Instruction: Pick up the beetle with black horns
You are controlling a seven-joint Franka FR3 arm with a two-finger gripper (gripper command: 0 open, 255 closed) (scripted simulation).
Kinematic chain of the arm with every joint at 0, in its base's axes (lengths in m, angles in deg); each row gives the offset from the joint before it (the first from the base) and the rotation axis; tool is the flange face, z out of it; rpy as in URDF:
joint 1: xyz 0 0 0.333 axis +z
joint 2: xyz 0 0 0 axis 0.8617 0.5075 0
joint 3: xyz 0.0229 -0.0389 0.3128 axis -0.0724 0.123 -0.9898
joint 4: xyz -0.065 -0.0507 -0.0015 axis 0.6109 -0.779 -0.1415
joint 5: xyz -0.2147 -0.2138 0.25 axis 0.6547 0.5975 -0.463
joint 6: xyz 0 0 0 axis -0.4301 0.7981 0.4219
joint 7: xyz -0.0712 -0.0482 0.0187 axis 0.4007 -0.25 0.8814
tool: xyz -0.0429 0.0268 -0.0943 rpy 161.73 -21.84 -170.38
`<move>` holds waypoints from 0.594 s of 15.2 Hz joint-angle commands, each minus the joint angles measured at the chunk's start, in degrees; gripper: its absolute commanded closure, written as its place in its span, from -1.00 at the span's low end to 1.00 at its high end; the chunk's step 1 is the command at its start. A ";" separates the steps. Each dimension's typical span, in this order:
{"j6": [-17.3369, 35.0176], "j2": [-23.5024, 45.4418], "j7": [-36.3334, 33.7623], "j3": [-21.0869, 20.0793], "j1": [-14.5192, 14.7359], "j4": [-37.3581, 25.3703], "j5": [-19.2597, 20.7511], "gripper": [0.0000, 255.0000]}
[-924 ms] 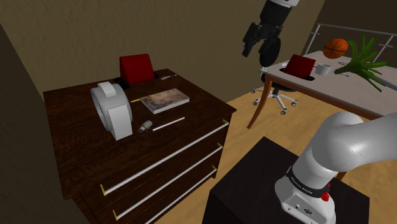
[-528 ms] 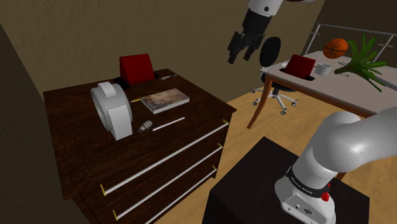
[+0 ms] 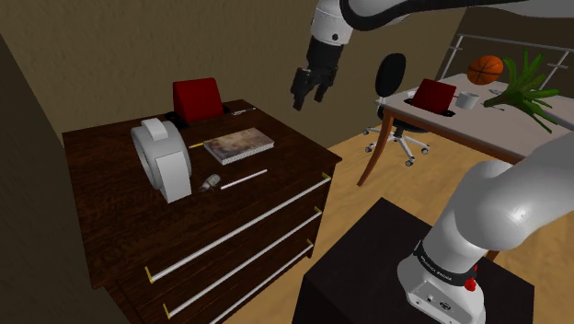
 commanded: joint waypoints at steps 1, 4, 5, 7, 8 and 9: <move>1.99 3.18 0.46 -0.99 0.89 -0.52 -0.27 -1.00; 4.42 8.57 1.14 -2.45 2.03 -2.50 -0.35 -1.00; 5.15 10.39 1.35 -2.95 2.39 -3.25 -0.31 -1.00; 6.51 14.04 1.71 -3.94 3.11 -4.86 -0.14 -1.00; 7.13 15.87 1.87 -4.44 3.47 -5.72 -0.01 -1.00; 7.72 17.71 2.02 -4.94 3.83 -6.62 0.17 -1.00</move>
